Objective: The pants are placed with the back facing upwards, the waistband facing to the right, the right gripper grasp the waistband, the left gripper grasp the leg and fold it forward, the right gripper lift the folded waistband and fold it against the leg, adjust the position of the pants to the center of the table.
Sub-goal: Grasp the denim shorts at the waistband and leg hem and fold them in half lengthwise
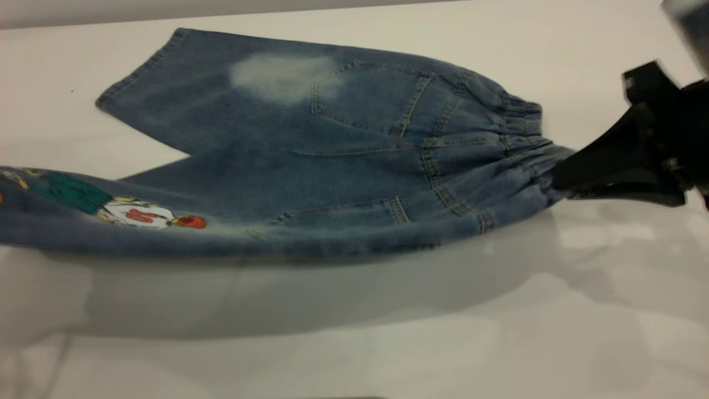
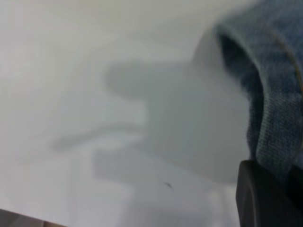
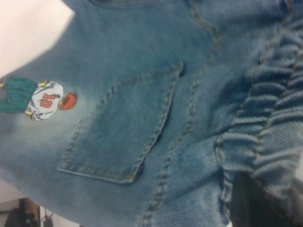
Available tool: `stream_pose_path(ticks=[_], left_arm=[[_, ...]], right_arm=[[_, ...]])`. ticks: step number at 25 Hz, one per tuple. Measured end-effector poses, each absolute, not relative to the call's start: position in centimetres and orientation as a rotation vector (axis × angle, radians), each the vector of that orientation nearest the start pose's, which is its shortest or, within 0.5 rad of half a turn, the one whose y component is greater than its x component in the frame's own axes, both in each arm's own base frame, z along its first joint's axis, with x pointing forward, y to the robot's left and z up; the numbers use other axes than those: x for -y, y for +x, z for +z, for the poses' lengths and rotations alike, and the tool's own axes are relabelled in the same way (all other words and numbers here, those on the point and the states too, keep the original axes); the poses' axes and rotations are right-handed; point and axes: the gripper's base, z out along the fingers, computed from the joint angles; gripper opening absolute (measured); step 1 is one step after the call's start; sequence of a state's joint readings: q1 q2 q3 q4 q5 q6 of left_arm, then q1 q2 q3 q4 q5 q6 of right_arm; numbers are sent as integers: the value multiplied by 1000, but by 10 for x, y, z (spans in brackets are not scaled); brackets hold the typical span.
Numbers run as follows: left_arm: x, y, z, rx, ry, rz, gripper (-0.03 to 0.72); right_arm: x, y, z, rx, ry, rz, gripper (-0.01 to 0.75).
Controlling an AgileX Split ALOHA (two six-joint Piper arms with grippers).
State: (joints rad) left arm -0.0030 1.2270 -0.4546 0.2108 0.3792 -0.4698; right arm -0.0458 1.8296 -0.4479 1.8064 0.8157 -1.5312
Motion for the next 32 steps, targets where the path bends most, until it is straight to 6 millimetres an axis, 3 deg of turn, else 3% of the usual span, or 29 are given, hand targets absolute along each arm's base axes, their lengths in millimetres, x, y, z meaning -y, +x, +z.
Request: stream_pose_path(ticks=[4, 8, 13, 21, 32], left_arm=[[-7, 191, 191, -2551, -362, 2, 52], [-6, 203, 195, -2534, -343, 0, 52], [-6, 243, 207, -2494, -282, 2, 52], [-2, 300, 194, -2527, -225, 12, 52], [34, 372, 182, -2479, -1, -12, 52]], right_arm=[[-54, 233, 116, -2461, 207, 1126, 32], [-53, 239, 120, -2448, 212, 1109, 32], [-49, 253, 126, -2434, 227, 1056, 32], [-44, 280, 125, -2427, 253, 988, 32], [-41, 326, 99, -2444, 267, 969, 32]])
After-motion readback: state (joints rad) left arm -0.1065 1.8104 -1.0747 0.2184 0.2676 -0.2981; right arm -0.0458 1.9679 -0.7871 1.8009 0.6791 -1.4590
